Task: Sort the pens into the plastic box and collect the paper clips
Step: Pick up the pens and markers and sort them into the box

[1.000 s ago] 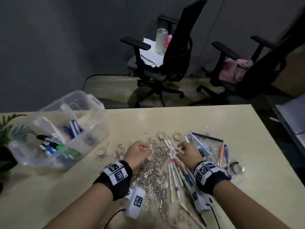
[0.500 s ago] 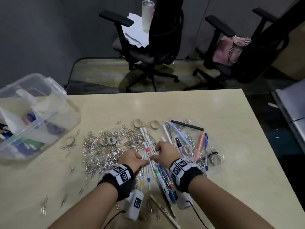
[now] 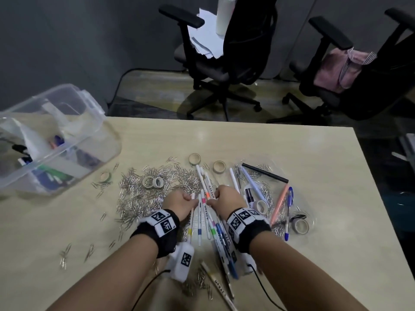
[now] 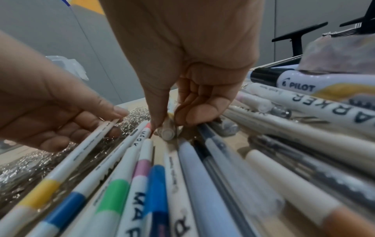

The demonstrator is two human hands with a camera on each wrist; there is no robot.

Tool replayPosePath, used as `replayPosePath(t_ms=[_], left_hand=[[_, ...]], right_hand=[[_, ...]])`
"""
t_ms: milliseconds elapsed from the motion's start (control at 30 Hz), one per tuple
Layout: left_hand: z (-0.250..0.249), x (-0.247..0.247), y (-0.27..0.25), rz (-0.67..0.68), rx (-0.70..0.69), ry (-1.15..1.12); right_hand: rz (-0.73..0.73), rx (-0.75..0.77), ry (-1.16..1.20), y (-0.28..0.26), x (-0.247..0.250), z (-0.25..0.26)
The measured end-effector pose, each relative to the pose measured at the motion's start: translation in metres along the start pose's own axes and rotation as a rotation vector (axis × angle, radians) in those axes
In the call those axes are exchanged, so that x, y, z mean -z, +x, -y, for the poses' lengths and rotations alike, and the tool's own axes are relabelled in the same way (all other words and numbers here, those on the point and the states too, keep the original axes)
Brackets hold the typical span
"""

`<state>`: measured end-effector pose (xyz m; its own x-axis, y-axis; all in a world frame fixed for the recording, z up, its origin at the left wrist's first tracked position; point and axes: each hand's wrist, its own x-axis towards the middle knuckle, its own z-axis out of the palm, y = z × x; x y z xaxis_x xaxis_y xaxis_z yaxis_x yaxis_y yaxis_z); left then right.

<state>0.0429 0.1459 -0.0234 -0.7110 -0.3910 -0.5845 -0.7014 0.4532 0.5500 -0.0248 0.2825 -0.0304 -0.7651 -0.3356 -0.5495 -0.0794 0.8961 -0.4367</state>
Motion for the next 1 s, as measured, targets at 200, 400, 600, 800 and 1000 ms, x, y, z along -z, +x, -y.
replayPosePath(t_ms=[200,400,600,800,1000], left_hand=[[-0.006,0.003,0.001,-0.013,0.043,-0.22],[-0.008,-0.007,0.004,-0.022,0.047,-0.17],[-0.01,-0.015,0.001,-0.017,0.079,0.043],[-0.019,-0.012,0.007,0.028,0.138,0.091],[-0.022,-0.006,0.009,0.036,0.183,0.155]], right_hand=[[0.049,-0.027,-0.106,0.008,0.001,0.009],[0.077,-0.022,-0.026,0.009,0.005,0.0],[0.027,-0.023,0.169,0.001,0.009,-0.013],[0.048,-0.026,0.339,-0.001,0.014,-0.007],[0.036,-0.045,0.132,0.01,0.012,0.013]])
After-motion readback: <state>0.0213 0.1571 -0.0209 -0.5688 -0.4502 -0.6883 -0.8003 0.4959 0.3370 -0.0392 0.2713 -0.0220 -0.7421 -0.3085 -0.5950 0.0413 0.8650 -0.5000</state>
